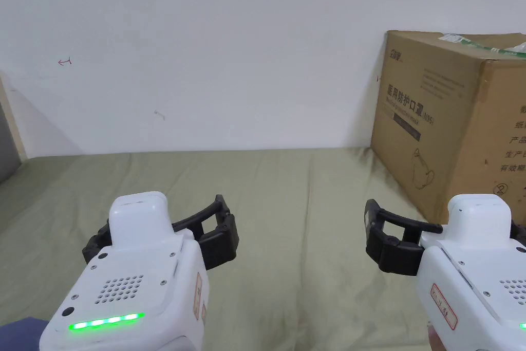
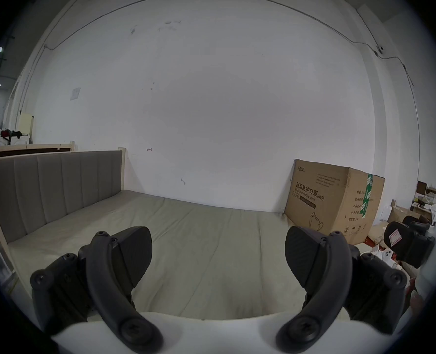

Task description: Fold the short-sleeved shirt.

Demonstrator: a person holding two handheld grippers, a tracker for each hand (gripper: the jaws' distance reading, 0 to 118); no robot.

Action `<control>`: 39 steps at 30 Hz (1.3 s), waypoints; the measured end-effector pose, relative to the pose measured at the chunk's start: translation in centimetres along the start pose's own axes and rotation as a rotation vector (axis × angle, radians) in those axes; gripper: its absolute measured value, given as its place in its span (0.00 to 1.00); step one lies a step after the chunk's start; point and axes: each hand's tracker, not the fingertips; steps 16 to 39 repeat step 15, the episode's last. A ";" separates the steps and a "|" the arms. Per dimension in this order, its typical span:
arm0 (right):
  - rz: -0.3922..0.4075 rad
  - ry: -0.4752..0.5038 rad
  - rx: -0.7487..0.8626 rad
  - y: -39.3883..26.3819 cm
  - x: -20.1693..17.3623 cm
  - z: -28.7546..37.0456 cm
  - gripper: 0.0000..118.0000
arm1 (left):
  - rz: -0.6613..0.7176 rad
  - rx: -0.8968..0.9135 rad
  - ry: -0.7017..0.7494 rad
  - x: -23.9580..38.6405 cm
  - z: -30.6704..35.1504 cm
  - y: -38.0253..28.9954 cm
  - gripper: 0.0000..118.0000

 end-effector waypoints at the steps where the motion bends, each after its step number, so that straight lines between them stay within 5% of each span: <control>1: 0.002 -0.001 -0.002 -0.1 -0.1 0.0 1.00 | -0.006 0.000 0.001 0.2 0.0 0.1 0.92; 39: -0.017 0.018 -0.038 -0.9 -0.4 -0.3 1.00 | -0.093 -0.007 0.050 1.4 0.1 -0.8 0.92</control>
